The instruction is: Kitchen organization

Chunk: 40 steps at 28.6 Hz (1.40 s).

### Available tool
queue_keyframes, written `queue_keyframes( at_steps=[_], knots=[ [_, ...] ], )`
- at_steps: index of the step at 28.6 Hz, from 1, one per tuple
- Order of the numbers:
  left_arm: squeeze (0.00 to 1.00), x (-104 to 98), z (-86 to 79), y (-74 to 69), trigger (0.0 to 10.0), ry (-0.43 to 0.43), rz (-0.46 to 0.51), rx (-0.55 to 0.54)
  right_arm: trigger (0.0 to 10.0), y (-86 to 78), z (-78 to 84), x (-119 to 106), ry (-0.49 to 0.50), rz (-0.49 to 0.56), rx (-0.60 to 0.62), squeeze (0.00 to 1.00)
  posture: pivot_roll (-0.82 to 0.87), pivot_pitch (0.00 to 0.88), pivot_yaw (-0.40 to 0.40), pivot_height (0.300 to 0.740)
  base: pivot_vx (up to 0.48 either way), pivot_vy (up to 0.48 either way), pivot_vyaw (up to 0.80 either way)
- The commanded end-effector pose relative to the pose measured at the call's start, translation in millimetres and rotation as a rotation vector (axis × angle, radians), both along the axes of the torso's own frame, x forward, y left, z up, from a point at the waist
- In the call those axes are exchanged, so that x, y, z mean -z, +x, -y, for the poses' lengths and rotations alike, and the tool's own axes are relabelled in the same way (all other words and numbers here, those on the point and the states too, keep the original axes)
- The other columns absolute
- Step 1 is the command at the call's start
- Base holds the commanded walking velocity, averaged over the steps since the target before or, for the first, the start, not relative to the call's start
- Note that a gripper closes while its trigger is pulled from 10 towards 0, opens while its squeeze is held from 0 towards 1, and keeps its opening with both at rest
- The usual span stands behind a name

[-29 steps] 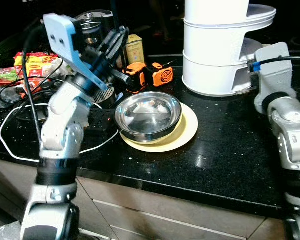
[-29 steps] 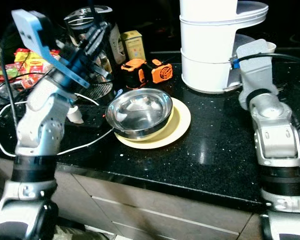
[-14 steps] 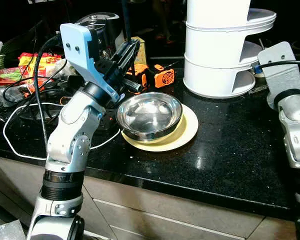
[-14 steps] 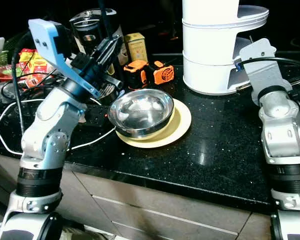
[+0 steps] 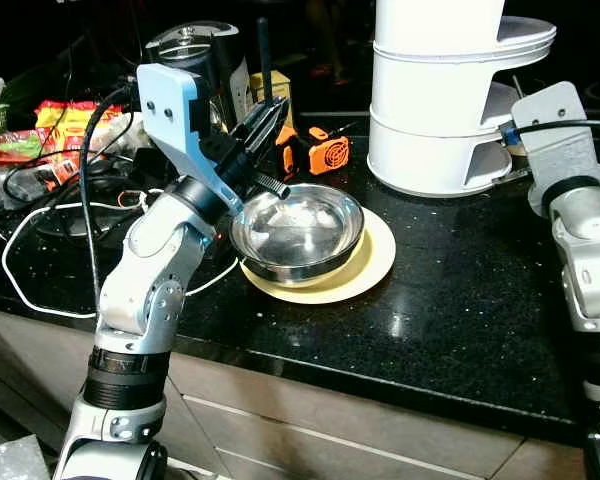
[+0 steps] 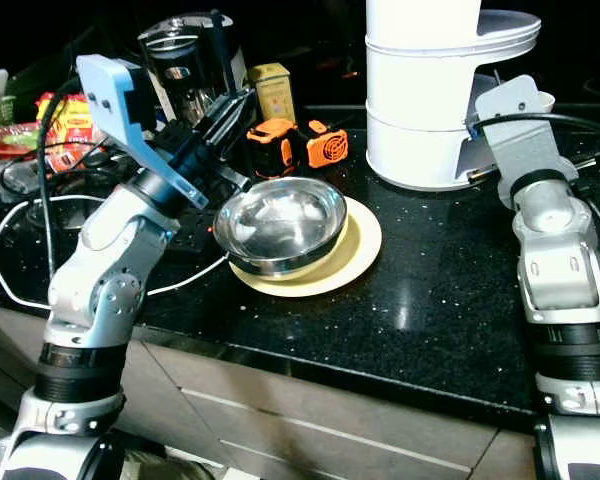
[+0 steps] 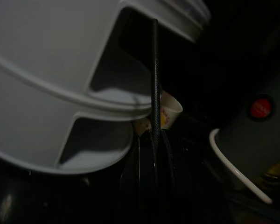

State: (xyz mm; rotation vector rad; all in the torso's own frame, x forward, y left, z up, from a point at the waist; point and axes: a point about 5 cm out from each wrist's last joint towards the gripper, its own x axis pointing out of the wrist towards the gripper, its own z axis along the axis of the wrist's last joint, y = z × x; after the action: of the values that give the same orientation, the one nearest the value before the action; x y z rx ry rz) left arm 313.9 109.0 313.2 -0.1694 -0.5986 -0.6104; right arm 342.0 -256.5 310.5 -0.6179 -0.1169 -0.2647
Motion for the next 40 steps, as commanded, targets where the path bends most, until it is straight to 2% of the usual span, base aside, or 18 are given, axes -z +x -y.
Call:
queue_keyframes(
  at_steps=[1, 7, 19, 27, 37, 40],
  knots=[
    [0.0, 2.6, 0.5, 0.3, 10.0, 0.015, -0.011, -0.003, 10.0, 1.1, 3.1, -1.7, 0.032, 0.006, 0.0, 0.0, -0.08, 0.0, 0.08, 0.74, 0.0, -0.289, -0.78],
    [0.0, 3.5, 1.5, 0.1, 10.0, -0.007, -0.024, 0.01, 10.0, 0.6, 3.4, -4.0, 0.009, 0.022, 0.001, 0.0, -0.08, 0.0, 0.079, 0.74, 0.0, -0.095, -0.66],
    [0.0, 4.6, 4.3, -1.3, 10.0, -0.002, -0.025, 0.022, 10.0, 2.3, 2.0, -5.2, 0.01, 0.021, -0.005, 0.0, -0.08, 0.0, 0.077, 0.74, 0.0, 0.0, 0.0],
    [0.0, 4.2, 6.8, -2.5, 10.0, 0.001, -0.025, 0.024, 10.0, 1.9, 1.9, -4.1, 0.013, 0.021, -0.012, 0.0, -0.08, 0.0, 0.079, 0.74, 0.0, 0.0, -0.74],
    [0.0, 3.9, 8.5, -3.7, 10.0, 0.0, -0.025, 0.028, 10.0, 2.0, -1.5, -4.7, -0.001, 0.026, -0.027, 0.0, -0.08, 0.0, 0.077, 0.74, 0.0, 0.0, 0.0],
    [0.0, 3.9, 9.8, -4.8, 10.0, 0.003, -0.024, 0.039, 10.0, 2.3, -2.8, -4.3, -0.004, 0.023, -0.032, 0.0, -0.08, 0.0, 0.078, 0.74, 0.0, -0.381, 0.0]
  ],
)
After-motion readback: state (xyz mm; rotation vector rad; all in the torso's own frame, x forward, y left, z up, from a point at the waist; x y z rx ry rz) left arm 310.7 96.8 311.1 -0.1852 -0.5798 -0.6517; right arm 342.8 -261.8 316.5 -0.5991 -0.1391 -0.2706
